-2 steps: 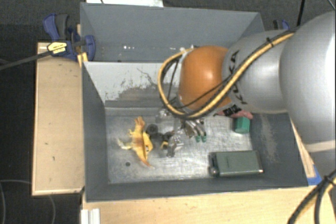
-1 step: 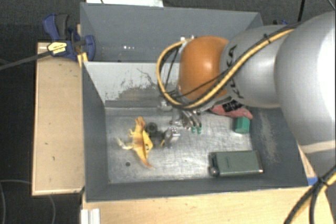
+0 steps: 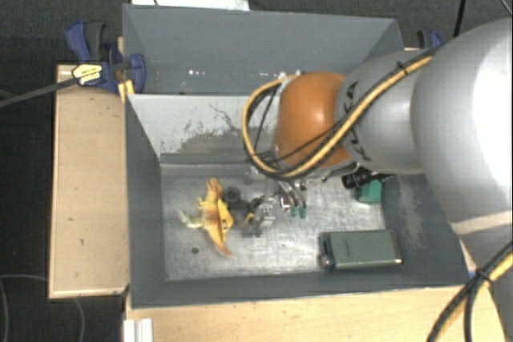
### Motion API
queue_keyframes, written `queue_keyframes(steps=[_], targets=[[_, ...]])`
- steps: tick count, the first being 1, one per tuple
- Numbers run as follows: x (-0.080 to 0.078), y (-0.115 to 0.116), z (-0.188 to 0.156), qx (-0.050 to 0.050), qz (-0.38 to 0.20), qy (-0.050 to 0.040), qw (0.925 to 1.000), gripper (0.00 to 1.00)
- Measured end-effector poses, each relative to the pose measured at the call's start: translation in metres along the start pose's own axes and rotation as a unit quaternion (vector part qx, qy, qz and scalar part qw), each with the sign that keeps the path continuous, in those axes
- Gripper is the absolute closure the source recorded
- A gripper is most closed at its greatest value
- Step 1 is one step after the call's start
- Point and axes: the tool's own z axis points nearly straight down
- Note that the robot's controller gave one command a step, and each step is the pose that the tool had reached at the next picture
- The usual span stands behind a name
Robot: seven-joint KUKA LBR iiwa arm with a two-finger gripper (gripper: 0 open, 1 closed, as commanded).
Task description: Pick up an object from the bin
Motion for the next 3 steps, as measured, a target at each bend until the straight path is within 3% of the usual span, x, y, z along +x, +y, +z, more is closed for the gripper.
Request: queue_keyframes(steps=[1, 3], targets=[[-0.0138, -0.0025, 0.0068, -0.001, 0.015, -0.0009, 0.9999, 1.0], [-0.013, -0.0028, 0.0041, -0.001, 0.015, -0.0008, 0.9999, 1.0]])
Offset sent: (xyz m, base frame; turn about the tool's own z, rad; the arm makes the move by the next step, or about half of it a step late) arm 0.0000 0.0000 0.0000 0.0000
